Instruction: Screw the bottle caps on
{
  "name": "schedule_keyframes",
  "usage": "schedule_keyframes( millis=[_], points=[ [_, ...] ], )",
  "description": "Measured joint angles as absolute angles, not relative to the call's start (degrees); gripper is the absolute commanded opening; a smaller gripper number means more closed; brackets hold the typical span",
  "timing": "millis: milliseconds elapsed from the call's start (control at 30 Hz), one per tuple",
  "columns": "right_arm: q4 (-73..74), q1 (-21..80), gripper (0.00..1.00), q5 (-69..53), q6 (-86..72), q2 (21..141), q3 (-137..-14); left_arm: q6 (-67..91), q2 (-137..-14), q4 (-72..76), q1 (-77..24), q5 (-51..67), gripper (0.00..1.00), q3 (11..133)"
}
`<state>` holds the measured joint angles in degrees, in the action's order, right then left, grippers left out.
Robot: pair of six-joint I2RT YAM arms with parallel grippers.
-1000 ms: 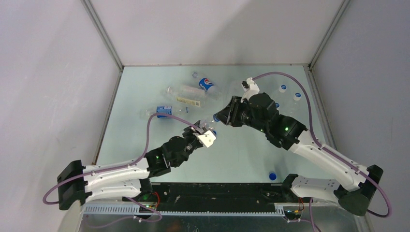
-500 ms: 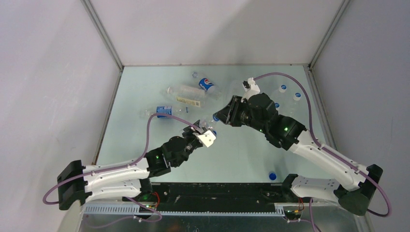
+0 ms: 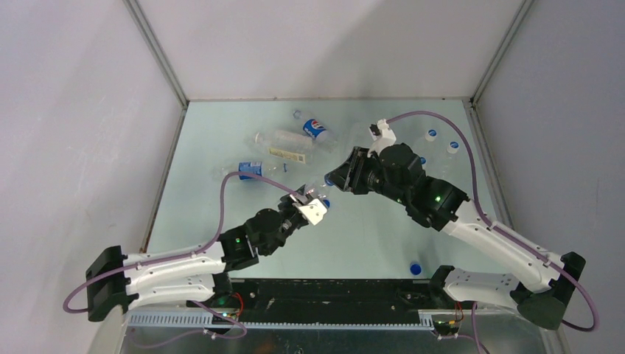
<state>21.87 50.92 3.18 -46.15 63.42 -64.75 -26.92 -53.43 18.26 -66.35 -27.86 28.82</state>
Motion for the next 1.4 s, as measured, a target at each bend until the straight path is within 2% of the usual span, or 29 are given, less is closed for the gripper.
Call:
schedule_keyframes(
  millis=[167,367,567,867,1200,1333,1400],
  points=[
    [22.37,50.96,0.29,2.72,-45.21,63.09,-64.62,-25.43,-52.93,17.06,-66.37,-26.15,0.24,28.82],
    [23.16,50.92,0.3,0.8,-43.88,62.59,-64.55,-24.45,-51.31,15.35,-66.37,-23.57,0.24,28.29],
    [26.04,50.85,0.21,-1.06,-41.01,62.57,-64.79,-23.79,-50.54,12.8,-66.3,-20.23,0.24,28.08],
    [28.84,50.24,0.18,-5.56,-37.34,63.26,-66.13,-22.85,-48.27,11.38,-65.6,-15.77,0.24,26.92],
    [30.76,49.47,0.19,-7.49,-36.42,64.88,-67.35,-22.61,-48.34,10.52,-65.28,-14.96,0.24,26.76],
    [31.53,49.6,0.25,-6.24,-36.93,64.88,-67.88,-22.48,-49.15,11.86,-65.28,-15.07,0.23,26.76],
    [31.68,49.74,0.32,-5.56,-37.15,64.88,-67.88,-22.46,-49.56,12.27,-65.28,-15.27,0.24,26.76]
  ],
)
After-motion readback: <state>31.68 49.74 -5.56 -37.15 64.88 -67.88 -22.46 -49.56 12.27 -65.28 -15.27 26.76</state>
